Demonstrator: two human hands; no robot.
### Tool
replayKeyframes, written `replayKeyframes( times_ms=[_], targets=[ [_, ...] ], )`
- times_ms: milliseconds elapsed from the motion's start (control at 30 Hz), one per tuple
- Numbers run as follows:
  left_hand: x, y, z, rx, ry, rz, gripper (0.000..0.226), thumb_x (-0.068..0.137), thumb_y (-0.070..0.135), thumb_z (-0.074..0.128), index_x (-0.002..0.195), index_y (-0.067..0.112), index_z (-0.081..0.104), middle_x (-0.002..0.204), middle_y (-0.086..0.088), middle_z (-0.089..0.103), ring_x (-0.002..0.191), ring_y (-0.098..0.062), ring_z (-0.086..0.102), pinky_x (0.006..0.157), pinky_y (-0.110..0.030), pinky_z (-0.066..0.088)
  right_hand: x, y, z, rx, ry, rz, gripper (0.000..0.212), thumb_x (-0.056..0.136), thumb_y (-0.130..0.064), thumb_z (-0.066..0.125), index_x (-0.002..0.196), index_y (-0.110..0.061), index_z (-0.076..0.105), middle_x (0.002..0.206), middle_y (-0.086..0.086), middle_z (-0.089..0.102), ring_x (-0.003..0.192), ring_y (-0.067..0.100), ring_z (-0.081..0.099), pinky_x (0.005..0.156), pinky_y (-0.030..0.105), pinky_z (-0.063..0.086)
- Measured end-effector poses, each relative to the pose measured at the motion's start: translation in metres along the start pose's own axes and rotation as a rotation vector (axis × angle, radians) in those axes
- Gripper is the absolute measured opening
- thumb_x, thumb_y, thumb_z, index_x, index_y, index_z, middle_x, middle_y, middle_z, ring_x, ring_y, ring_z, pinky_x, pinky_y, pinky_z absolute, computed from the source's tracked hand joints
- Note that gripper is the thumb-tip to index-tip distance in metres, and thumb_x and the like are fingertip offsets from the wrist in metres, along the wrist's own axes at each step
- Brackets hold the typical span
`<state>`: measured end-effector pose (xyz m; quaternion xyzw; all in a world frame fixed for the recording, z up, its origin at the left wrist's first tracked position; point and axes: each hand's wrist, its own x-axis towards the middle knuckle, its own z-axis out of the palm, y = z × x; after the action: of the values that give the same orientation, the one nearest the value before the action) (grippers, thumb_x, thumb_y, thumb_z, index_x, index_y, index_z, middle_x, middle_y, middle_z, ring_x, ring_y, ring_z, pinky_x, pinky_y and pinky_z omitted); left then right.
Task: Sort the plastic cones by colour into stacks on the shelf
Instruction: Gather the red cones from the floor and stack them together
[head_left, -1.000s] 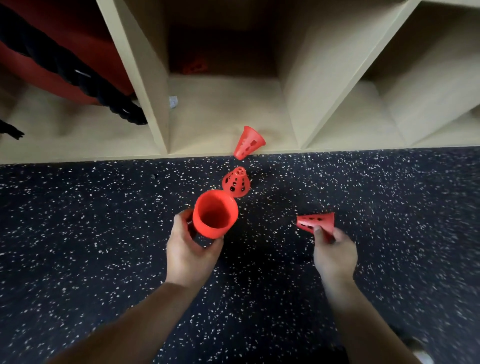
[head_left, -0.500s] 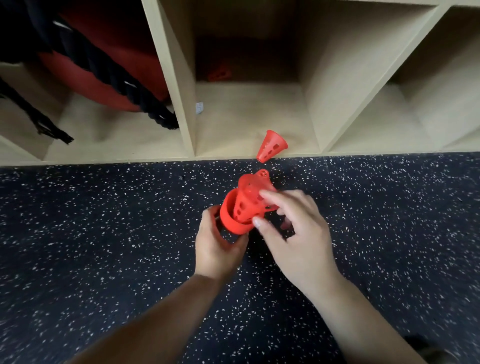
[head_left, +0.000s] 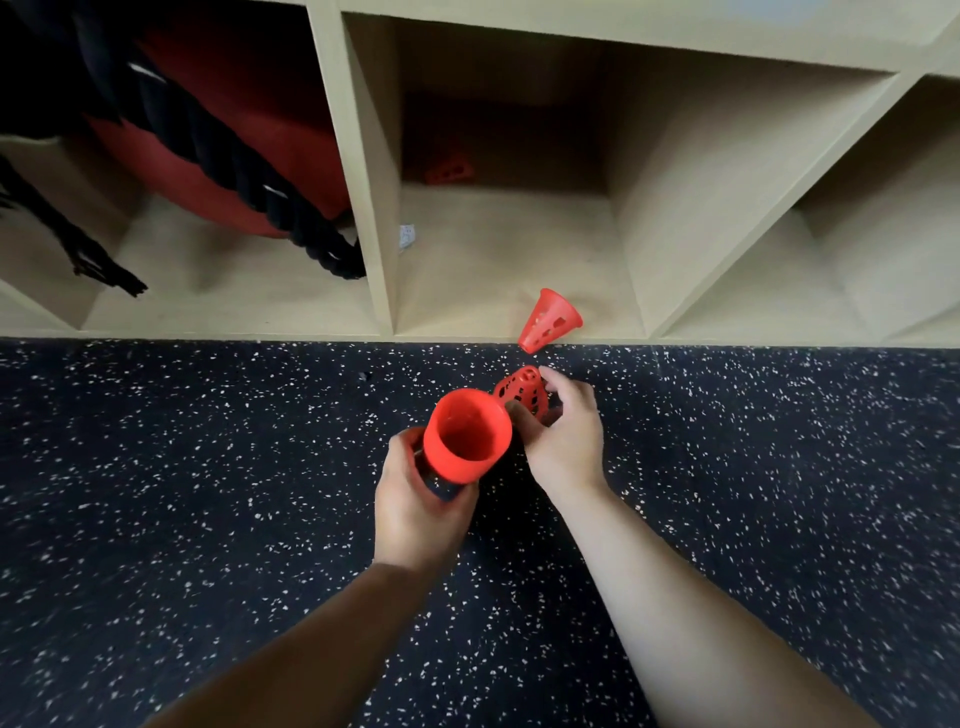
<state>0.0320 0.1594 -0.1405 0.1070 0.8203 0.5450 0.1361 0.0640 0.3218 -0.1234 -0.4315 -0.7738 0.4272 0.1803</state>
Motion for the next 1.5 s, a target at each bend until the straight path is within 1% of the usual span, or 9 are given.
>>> replayKeyframes(
  times_ms=[167,400,533,700,933,1067,1200,1300,1500],
  targets=[
    [0.009,-0.006,-0.003,0.022,0.025,0.0,0.062,0.069,0.02,0.088,0.111,0.036,0.047,0.105,0.014,0.065,0.094,-0.005,0.066,0.083,-0.025,0.054,0.016,0.003,0.011,-0.063,0.006,0.001,0.045,0.077,-0.03,0.082,0.119,-0.027,0.066,0.111,-0.007,0.049,0.091,0.01,0.059,0.076,0.01,0.033],
    [0.014,-0.008,-0.01,-0.002,0.041,-0.014,0.063,0.068,0.015,0.089,0.113,0.031,0.047,0.103,0.016,0.065,0.091,0.008,0.064,0.078,-0.009,0.049,-0.023,0.012,-0.01,-0.15,0.098,-0.235,0.033,0.067,-0.028,0.081,0.086,-0.022,0.056,0.097,-0.012,0.051,0.083,0.006,0.057,0.069,0.032,0.052],
    [0.012,-0.014,-0.019,0.017,0.048,-0.026,0.066,0.068,0.018,0.089,0.115,0.034,0.046,0.104,0.019,0.062,0.095,0.003,0.064,0.082,-0.017,0.05,-0.032,0.014,-0.013,-0.176,0.114,-0.242,0.054,0.069,-0.034,0.082,0.114,-0.022,0.055,0.112,-0.007,0.052,0.106,0.014,0.055,0.085,0.031,0.05],
    [0.01,-0.014,-0.029,0.004,0.052,-0.042,0.062,0.07,0.02,0.089,0.114,0.032,0.048,0.106,0.018,0.064,0.094,0.008,0.063,0.079,-0.013,0.049,0.003,0.002,-0.004,-0.417,-0.276,-0.393,0.058,0.081,-0.033,0.074,0.136,-0.037,0.056,0.14,-0.008,0.044,0.122,0.015,0.049,0.095,0.031,0.048],
    [0.006,-0.018,-0.041,0.014,0.067,-0.058,0.065,0.069,0.019,0.089,0.114,0.036,0.045,0.105,0.02,0.064,0.093,0.01,0.064,0.077,-0.009,0.049,-0.015,0.004,-0.005,-0.282,-0.219,-0.565,0.013,0.085,-0.025,0.066,0.091,-0.016,0.073,0.094,-0.009,0.054,0.061,0.011,0.052,0.061,0.032,0.051],
    [0.003,-0.023,-0.042,0.017,0.067,-0.041,0.067,0.067,0.02,0.091,0.116,0.032,0.047,0.108,0.013,0.066,0.096,0.001,0.067,0.081,-0.019,0.053,-0.046,0.02,-0.022,-0.323,-0.312,-0.504,0.033,0.078,-0.051,0.069,0.096,-0.023,0.072,0.095,-0.015,0.052,0.065,0.004,0.052,0.064,0.021,0.049],
    [-0.002,-0.021,-0.042,0.026,0.044,-0.015,0.067,0.067,0.017,0.091,0.116,0.031,0.047,0.105,0.016,0.064,0.095,-0.001,0.066,0.08,-0.018,0.052,-0.051,0.027,-0.028,-0.221,-0.083,-0.465,0.011,0.082,-0.013,0.077,0.093,-0.015,0.076,0.088,-0.011,0.066,0.068,0.002,0.058,0.067,0.032,0.055],
    [-0.006,-0.017,-0.043,0.035,0.054,0.002,0.067,0.067,0.017,0.091,0.113,0.033,0.046,0.101,0.019,0.063,0.093,0.0,0.065,0.078,-0.017,0.051,-0.052,-0.007,-0.041,0.022,0.129,-0.246,0.009,0.087,-0.015,0.073,0.093,-0.021,0.076,0.086,-0.011,0.073,0.076,0.006,0.068,0.075,0.036,0.057],
    [-0.013,-0.008,-0.029,0.002,0.044,0.044,0.069,0.067,0.02,0.089,0.11,0.051,0.046,0.107,0.009,0.067,0.096,-0.009,0.068,0.084,-0.039,0.058,-0.066,-0.093,-0.076,0.294,-0.085,-0.074,0.016,0.091,-0.018,0.067,0.078,-0.025,0.072,0.058,-0.006,0.066,0.047,0.01,0.058,0.05,0.021,0.045]
  ],
)
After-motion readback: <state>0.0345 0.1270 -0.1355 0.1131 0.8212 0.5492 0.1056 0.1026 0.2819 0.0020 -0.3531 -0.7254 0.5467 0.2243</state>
